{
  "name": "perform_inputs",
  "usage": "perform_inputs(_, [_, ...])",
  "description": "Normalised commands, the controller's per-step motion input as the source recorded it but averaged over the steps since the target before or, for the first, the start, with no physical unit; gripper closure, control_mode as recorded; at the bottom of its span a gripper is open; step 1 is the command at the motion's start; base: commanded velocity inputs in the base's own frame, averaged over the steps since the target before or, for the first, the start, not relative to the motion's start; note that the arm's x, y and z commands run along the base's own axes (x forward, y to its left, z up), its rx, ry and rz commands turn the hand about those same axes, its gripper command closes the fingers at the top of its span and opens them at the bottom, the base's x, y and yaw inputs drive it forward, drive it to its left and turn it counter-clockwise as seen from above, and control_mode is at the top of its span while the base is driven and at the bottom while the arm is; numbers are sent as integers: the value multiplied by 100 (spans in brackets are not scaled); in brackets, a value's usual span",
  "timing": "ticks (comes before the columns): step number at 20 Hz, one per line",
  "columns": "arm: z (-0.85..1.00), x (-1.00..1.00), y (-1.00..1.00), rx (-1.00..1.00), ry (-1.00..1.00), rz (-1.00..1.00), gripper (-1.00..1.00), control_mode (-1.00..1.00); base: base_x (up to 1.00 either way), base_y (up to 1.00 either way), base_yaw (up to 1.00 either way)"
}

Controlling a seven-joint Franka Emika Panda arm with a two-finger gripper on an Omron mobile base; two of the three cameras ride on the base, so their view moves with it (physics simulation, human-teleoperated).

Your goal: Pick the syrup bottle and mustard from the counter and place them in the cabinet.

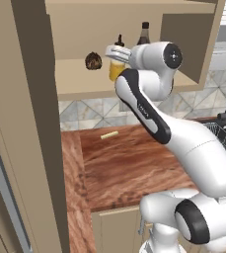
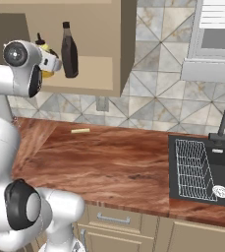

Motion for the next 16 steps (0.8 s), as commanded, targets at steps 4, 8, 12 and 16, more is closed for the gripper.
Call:
perform_inputs(4, [-12, -17, 0, 0, -1, 0, -100, -100, 0, 0, 0])
perform_inputs(8, [-16, -26, 0, 0, -1, 0, -100, -100, 0, 0, 0])
perform_inputs(12, [-4, -71, 0, -5, -3, 1, -100, -100, 0, 0, 0])
perform_inputs(16, [-1, -81, 0, -9, -3, 0, -100, -100, 0, 0, 0])
